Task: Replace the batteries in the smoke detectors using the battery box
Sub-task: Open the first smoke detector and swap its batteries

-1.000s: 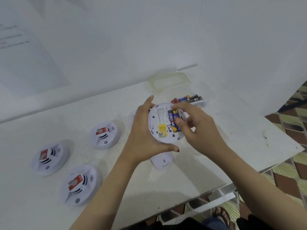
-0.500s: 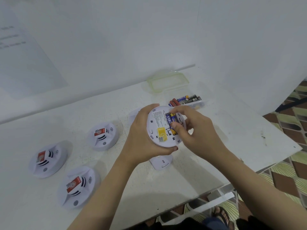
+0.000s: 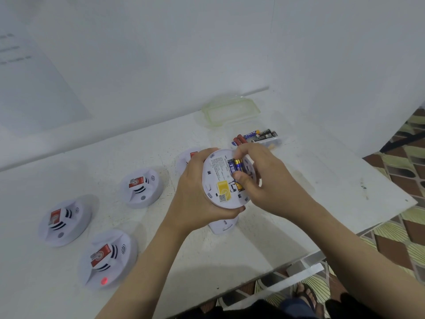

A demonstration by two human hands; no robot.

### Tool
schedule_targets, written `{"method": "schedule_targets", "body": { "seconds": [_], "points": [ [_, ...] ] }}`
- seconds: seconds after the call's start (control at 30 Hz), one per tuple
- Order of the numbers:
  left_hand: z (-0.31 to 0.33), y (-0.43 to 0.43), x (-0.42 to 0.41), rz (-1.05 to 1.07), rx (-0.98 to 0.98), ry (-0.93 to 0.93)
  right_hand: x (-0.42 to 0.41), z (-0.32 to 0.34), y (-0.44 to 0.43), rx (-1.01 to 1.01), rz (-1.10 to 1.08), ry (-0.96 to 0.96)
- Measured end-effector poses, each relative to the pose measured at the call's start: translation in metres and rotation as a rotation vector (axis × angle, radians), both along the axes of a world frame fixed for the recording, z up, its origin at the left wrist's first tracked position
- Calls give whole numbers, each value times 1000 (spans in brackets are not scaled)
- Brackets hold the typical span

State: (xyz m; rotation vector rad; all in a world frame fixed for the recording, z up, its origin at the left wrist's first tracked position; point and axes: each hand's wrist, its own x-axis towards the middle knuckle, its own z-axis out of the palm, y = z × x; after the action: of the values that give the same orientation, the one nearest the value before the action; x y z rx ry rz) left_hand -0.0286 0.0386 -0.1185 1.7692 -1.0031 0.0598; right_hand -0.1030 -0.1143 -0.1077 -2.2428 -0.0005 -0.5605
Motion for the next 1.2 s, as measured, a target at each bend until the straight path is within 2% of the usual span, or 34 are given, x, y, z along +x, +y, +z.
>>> {"method": "schedule_targets", "body": {
  "seconds": [0.23,0.37,0.47,0.57,0.67,0.73,0.93,1.07,1.2],
  "points": [
    [8,-5,-4,-10,22,-71,-2,3,0,26,-21,10],
    [8,-11,0,3,28,-88,-6,3,2,-73,-198,-274],
    [2,-11,7,19,53,-69,-15,5,0,102,-256,-379],
    [-3,-6,14,38,93,-17,-24,4,-16,209,-357,-288],
    [-3,-5,14,15,148,-4,-31,-3,-42,-39,-367,45],
    [-1,-8,14,-8,203,-12,-37,-4,-50,-186,-310,154],
    [9,-20,11,-137,257,-13,-37,7,-47,-287,29,78],
    [15,-24,6,-169,271,-19,-39,9,-51,-369,42,74],
    [19,-26,1,-181,296,-54,-40,14,-49,-573,46,13]
  ]
}}
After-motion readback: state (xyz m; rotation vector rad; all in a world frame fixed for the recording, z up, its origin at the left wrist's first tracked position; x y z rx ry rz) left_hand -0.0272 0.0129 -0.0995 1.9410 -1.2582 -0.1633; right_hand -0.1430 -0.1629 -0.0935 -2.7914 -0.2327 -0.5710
